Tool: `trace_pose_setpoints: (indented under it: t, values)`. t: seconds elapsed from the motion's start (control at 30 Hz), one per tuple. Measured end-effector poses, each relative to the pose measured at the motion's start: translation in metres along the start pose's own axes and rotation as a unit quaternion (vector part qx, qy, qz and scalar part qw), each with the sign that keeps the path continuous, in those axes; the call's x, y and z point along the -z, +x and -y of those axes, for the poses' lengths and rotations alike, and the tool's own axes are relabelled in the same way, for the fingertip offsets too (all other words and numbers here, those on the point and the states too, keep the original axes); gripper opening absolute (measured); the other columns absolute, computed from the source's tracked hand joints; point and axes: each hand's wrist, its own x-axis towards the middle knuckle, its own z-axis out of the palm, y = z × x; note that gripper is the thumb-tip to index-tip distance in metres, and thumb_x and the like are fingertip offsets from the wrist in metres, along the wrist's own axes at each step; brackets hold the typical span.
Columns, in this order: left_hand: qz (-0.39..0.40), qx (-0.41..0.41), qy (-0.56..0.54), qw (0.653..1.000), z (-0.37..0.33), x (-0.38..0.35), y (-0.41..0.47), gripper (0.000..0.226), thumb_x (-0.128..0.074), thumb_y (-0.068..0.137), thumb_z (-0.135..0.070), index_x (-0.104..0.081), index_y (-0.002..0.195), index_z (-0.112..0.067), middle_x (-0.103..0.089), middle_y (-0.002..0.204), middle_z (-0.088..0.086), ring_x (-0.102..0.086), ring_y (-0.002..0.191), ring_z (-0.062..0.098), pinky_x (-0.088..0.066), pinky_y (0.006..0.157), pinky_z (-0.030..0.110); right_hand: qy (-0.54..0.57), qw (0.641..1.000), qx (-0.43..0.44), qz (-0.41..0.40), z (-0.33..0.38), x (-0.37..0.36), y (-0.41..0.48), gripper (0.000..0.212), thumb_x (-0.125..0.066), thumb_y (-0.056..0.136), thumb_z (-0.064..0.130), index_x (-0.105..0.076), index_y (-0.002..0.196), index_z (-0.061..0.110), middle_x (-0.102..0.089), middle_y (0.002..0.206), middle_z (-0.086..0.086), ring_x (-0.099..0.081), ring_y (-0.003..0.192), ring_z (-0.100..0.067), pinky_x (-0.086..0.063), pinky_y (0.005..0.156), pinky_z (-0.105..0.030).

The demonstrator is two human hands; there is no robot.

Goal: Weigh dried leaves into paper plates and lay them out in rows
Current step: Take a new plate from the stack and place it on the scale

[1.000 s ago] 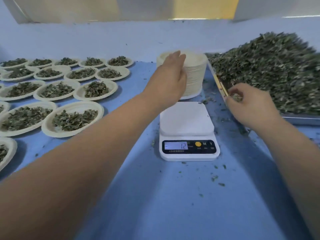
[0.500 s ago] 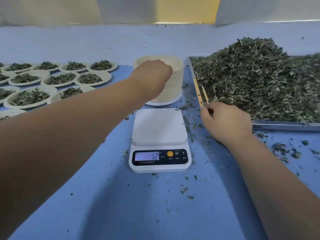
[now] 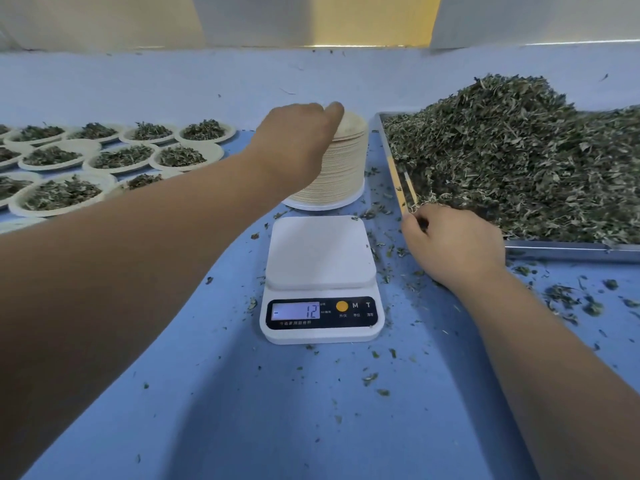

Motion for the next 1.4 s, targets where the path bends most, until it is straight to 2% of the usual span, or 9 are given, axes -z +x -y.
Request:
trace_pose_setpoints:
  t: [0.13, 0.37, 0.6, 0.8, 0.9, 1.03, 1.17, 1.3, 1.4]
  values:
    - [-0.029, 0.1, -0.04, 0.994, 0.005, -0.006, -0.002, 0.047, -0.05, 0.083, 0.008, -0.058, 0.126, -0.008, -0.06, 0.117, 0.014, -0.058, 0.102, 0.038, -0.041, 0.086, 0.043, 0.001, 1.0, 0.0, -0.005, 0.0, -0.001, 0.0, 0.045, -0.034, 0.101, 0.052, -0.056, 0.074, 0.023, -0.055, 0.058, 0.003, -0.051, 0.052, -0.019, -0.033, 0.052, -0.025]
    - [-0.084, 0.138, -0.087, 0.983, 0.004, -0.003, 0.001, 0.039, -0.049, 0.08, 0.005, -0.066, 0.111, -0.012, -0.061, 0.109, 0.01, -0.055, 0.1, 0.034, -0.04, 0.087, 0.041, -0.004, 1.0, -0.001, -0.008, -0.001, -0.002, 0.001, 0.045, -0.033, 0.1, 0.054, -0.058, 0.076, 0.024, -0.056, 0.059, 0.004, -0.051, 0.053, -0.017, -0.032, 0.053, -0.025]
    - [-0.085, 0.166, -0.165, 0.969, 0.003, 0.0, -0.003, 0.044, -0.049, 0.079, 0.003, -0.071, 0.113, -0.013, -0.064, 0.113, 0.009, -0.058, 0.105, 0.033, -0.046, 0.097, 0.046, -0.009, 1.0, -0.001, -0.007, 0.0, -0.002, 0.001, 0.046, -0.032, 0.099, 0.053, -0.058, 0.075, 0.024, -0.057, 0.059, 0.003, -0.052, 0.054, -0.019, -0.033, 0.052, -0.025]
    - [-0.048, 0.135, -0.115, 0.983, 0.008, 0.001, 0.0, 0.042, -0.052, 0.077, 0.001, -0.071, 0.112, -0.012, -0.062, 0.109, 0.01, -0.056, 0.098, 0.034, -0.048, 0.081, 0.04, -0.014, 1.0, -0.001, -0.012, 0.0, -0.002, 0.001, 0.046, -0.033, 0.1, 0.053, -0.057, 0.074, 0.023, -0.056, 0.058, 0.004, -0.051, 0.052, -0.017, -0.03, 0.051, -0.024]
    - [-0.033, 0.117, -0.081, 0.989, 0.006, 0.003, 0.002, 0.034, -0.05, 0.076, 0.0, -0.07, 0.103, -0.008, -0.054, 0.094, 0.008, -0.048, 0.085, 0.031, -0.039, 0.069, 0.037, -0.011, 1.0, 0.002, -0.013, 0.0, -0.002, 0.001, 0.046, -0.033, 0.1, 0.053, -0.057, 0.073, 0.023, -0.055, 0.058, 0.004, -0.051, 0.052, -0.018, -0.031, 0.052, -0.024]
    - [-0.013, 0.086, -0.011, 0.996, 0.001, 0.006, 0.001, 0.018, -0.05, 0.077, 0.0, -0.066, 0.085, -0.004, -0.038, 0.075, 0.005, -0.041, 0.079, 0.03, -0.031, 0.063, 0.036, -0.008, 1.0, 0.0, -0.012, 0.0, -0.002, 0.0, 0.047, -0.033, 0.1, 0.054, -0.055, 0.073, 0.023, -0.055, 0.058, 0.004, -0.051, 0.052, -0.018, -0.032, 0.052, -0.025]
    - [-0.018, 0.103, -0.048, 0.993, 0.002, 0.003, 0.003, 0.027, -0.049, 0.084, -0.003, -0.071, 0.099, -0.005, -0.053, 0.088, 0.01, -0.047, 0.087, 0.032, -0.038, 0.068, 0.037, -0.009, 1.0, -0.003, -0.008, 0.0, -0.002, 0.001, 0.046, -0.033, 0.1, 0.055, -0.057, 0.075, 0.024, -0.056, 0.058, 0.004, -0.052, 0.053, -0.018, -0.033, 0.052, -0.025]
    - [-0.057, 0.124, -0.103, 0.985, 0.002, 0.0, 0.0, 0.028, -0.045, 0.091, -0.008, -0.071, 0.102, -0.006, -0.057, 0.097, 0.012, -0.051, 0.094, 0.033, -0.043, 0.072, 0.04, -0.007, 1.0, -0.006, -0.004, 0.0, -0.002, 0.001, 0.046, -0.032, 0.1, 0.054, -0.055, 0.073, 0.024, -0.056, 0.057, 0.004, -0.052, 0.053, -0.018, -0.032, 0.052, -0.024]
    - [-0.084, 0.107, -0.127, 0.982, -0.001, -0.006, -0.009, 0.033, -0.043, 0.097, -0.01, -0.07, 0.115, -0.008, -0.061, 0.111, 0.013, -0.052, 0.106, 0.033, -0.044, 0.081, 0.041, -0.006, 1.0, -0.006, -0.007, 0.0, -0.001, 0.001, 0.047, -0.032, 0.099, 0.054, -0.052, 0.069, 0.022, -0.055, 0.055, 0.004, -0.052, 0.051, -0.018, -0.03, 0.051, -0.024]
